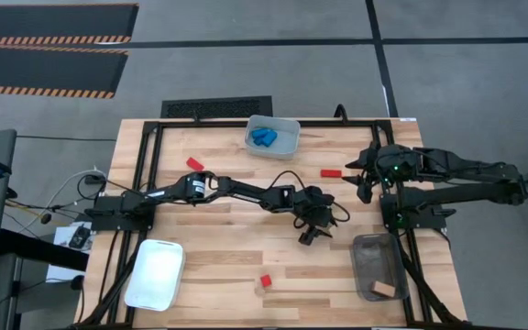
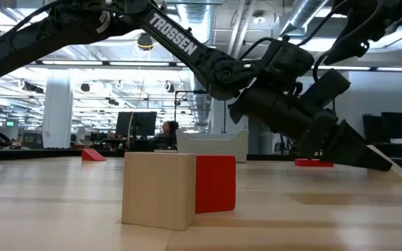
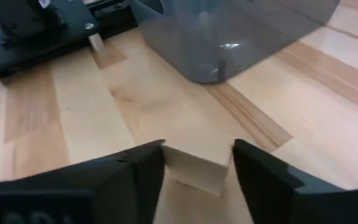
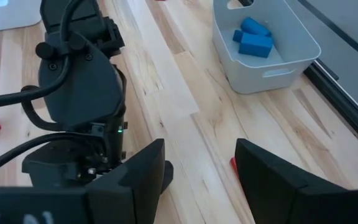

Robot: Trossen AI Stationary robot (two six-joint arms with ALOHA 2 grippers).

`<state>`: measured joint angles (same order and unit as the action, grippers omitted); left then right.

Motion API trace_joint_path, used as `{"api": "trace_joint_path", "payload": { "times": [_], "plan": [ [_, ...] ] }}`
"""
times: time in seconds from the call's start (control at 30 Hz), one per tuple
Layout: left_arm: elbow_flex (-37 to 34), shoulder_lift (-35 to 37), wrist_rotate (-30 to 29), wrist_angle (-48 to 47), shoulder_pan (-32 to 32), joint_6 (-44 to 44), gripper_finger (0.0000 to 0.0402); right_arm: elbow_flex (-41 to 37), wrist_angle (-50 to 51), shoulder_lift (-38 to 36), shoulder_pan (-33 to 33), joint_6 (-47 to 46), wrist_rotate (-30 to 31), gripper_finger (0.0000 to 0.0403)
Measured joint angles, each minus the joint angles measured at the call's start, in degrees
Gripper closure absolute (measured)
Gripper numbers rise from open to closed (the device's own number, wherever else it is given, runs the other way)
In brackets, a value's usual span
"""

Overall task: Sort & place blocks by color
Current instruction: Put the brown triangle block into the transparent black bin

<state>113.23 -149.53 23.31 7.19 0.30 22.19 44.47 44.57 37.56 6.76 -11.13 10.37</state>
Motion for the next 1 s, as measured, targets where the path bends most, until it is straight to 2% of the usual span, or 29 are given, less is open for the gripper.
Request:
{"api": "trace_joint_path", "payload": {
  "times": [0.13,0.37,0.47,0.63,0.7,0.83,1.0],
  "plan": [
    [0.0,0.0,0.0,0.3,0.0,0.9,0.0300,0.0,0.1,0.0,0.0,0.0,0.0,0.0184],
    [5.3,0.0,-1.6,-0.7,-0.4,-3.2,0.0300,0.0,1.4,0.0,0.0,0.0,0.0,0.0184],
    [9.8,0.0,-2.6,-5.9,-1.2,-1.6,0.0294,0.0,2.1,0.0,0.0,-0.4,0.0,0.0184],
    [17.9,0.0,-15.0,-17.0,-3.1,5.1,0.0287,0.0,2.4,-0.2,0.0,-0.5,0.0,0.0184],
    [19.5,0.0,-17.6,-18.6,-3.5,6.5,0.0291,0.0,2.3,-0.5,0.0,-0.4,0.0,0.0184],
    [20.9,0.0,-16.4,-16.5,-4.3,6.4,0.0291,0.0,1.5,-1.0,0.0,-0.4,0.1,0.0184],
    [21.1,-0.3,-8.5,-9.1,-5.8,2.5,0.0282,0.0,1.1,-1.0,0.0,-0.4,0.2,0.0184]
  ]
}}
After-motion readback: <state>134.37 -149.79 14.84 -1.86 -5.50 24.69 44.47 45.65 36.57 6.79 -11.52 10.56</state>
